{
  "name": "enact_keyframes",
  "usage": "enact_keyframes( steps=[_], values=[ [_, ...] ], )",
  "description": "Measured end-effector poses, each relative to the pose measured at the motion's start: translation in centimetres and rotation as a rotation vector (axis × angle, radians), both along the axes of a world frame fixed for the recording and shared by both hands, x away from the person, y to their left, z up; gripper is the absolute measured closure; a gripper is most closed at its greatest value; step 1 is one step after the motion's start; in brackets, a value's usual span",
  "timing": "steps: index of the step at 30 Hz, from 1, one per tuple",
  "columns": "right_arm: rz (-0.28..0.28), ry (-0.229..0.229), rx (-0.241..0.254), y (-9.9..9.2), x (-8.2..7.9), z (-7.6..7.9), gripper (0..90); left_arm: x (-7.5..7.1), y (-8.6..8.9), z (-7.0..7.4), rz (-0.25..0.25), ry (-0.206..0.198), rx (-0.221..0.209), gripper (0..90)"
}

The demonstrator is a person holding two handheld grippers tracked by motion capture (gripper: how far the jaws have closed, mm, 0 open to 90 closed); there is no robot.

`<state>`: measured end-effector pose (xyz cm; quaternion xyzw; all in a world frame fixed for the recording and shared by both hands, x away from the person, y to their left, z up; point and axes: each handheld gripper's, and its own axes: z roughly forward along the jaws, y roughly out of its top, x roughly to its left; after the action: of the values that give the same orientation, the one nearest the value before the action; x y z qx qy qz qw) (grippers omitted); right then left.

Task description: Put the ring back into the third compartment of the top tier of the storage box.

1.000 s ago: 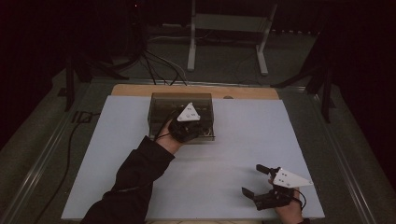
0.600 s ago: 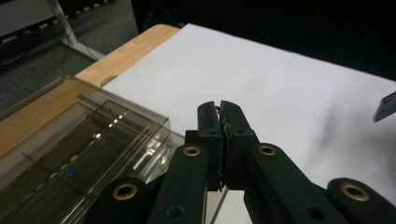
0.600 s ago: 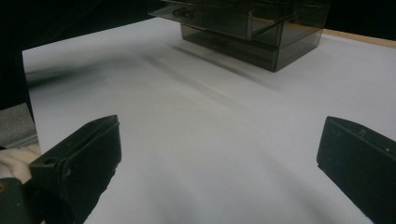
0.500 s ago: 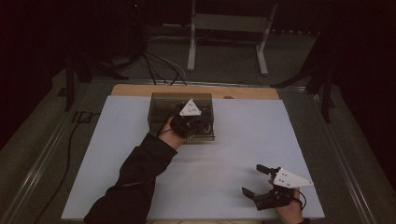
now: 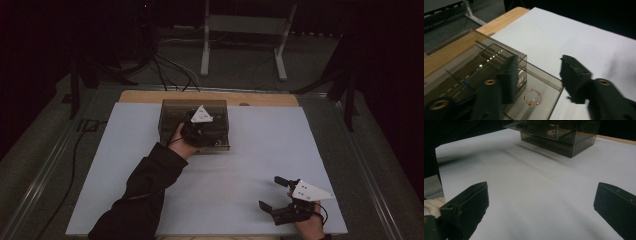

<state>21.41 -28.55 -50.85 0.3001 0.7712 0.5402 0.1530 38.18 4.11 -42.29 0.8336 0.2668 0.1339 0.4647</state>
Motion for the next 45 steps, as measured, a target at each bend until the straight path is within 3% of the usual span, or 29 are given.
enact_keyframes(
  steps=[2,9,18,23,27,33,45],
  values=[
    [0.000,0.000,0.000,0.0,0.0,0.0,0.0,-0.2,0.1,0.2,-0.013,0.001,-0.019,45.3],
    [0.001,0.003,-0.001,0.0,0.0,0.0,0.0,-0.9,0.3,1.1,-0.016,-0.024,-0.023,32.9],
    [0.001,0.005,-0.002,0.1,0.0,0.0,0.0,-1.5,1.5,2.1,0.019,-0.019,-0.056,17.5],
    [-0.001,0.003,-0.001,0.0,0.0,0.0,0.0,-1.8,2.4,2.4,0.008,-0.004,-0.067,8.9],
    [0.000,0.006,-0.001,0.1,0.0,0.0,0.0,-2.1,3.0,2.4,0.016,-0.016,-0.056,7.1],
    [-0.001,0.008,-0.001,0.1,0.0,-0.1,0.0,-2.4,4.2,2.7,0.006,0.001,-0.101,2.2],
    [0.000,0.009,0.001,0.1,0.0,-0.1,0.0,-3.4,6.7,3.1,0.016,-0.028,-0.103,0.7]
  ],
)
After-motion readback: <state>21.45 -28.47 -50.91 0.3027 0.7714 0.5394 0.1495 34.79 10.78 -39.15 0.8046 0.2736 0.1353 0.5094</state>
